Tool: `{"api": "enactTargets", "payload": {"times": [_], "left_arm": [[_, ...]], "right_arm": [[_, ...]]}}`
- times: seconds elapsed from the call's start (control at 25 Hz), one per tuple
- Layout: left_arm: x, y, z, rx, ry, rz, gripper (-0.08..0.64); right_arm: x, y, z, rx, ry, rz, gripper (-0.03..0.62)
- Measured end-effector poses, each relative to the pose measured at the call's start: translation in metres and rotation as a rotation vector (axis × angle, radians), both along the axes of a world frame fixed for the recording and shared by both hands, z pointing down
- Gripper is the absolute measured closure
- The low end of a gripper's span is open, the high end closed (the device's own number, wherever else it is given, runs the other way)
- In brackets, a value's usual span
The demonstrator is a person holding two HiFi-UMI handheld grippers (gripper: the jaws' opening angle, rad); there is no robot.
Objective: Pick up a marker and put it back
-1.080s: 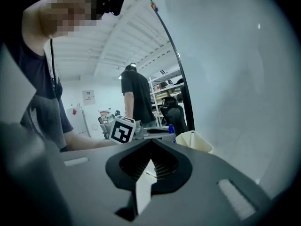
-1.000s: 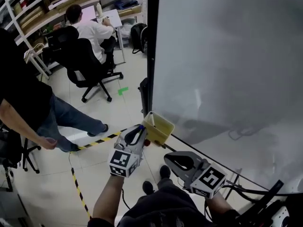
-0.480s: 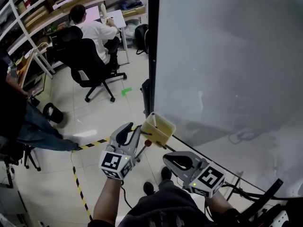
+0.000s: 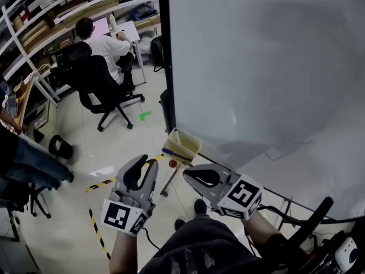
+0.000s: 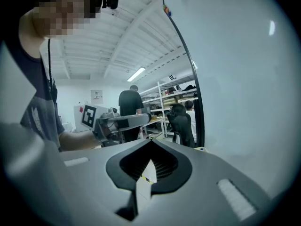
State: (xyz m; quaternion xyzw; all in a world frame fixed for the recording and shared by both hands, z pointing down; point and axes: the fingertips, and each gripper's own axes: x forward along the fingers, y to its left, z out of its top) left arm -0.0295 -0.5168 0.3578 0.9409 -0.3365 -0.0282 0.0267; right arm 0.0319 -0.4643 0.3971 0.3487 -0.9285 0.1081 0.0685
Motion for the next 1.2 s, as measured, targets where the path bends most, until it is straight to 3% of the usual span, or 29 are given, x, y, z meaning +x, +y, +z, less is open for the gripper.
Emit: {"api": "enactTargets", "payload": {"times": [0.04,0.12,0.28,0.68,0.88,1.04,1.2], "left_arm": [[-0.002,0.008,-0.005,0.014,-0.007,0.006,0.461],[-0.001,0.024,-0.014,0.039,-0.016,0.022,0.554],[0.0,0.049,-0.016,0.07,-0.062,0.069,0.554],[-0.033,0.093,-0.027,0.119,-0.069,0.065,0.554],[-0.043,0.12,-0.02,0.072,-0.03,0.104,0.554],[-0.042,0.155,-0.021,-0.004,0.071,0.171,0.554],[-0.041,0.183,-0.01,-0.06,0.084,0.148,0.554]], "right_arm": [[-0.001,0.001,-0.004,0.01,0.001,0.001,0.592],[-0.002,0.005,-0.011,0.02,0.002,0.004,0.592],[-0.008,0.015,-0.014,0.041,0.006,0.006,0.592],[-0.044,0.05,-0.026,0.085,0.026,-0.025,0.592],[-0.06,0.081,-0.018,0.073,0.042,-0.037,0.592],[-0.062,0.109,-0.022,0.091,0.052,-0.057,0.592],[-0.053,0.133,-0.022,0.087,0.03,-0.044,0.592]]}}
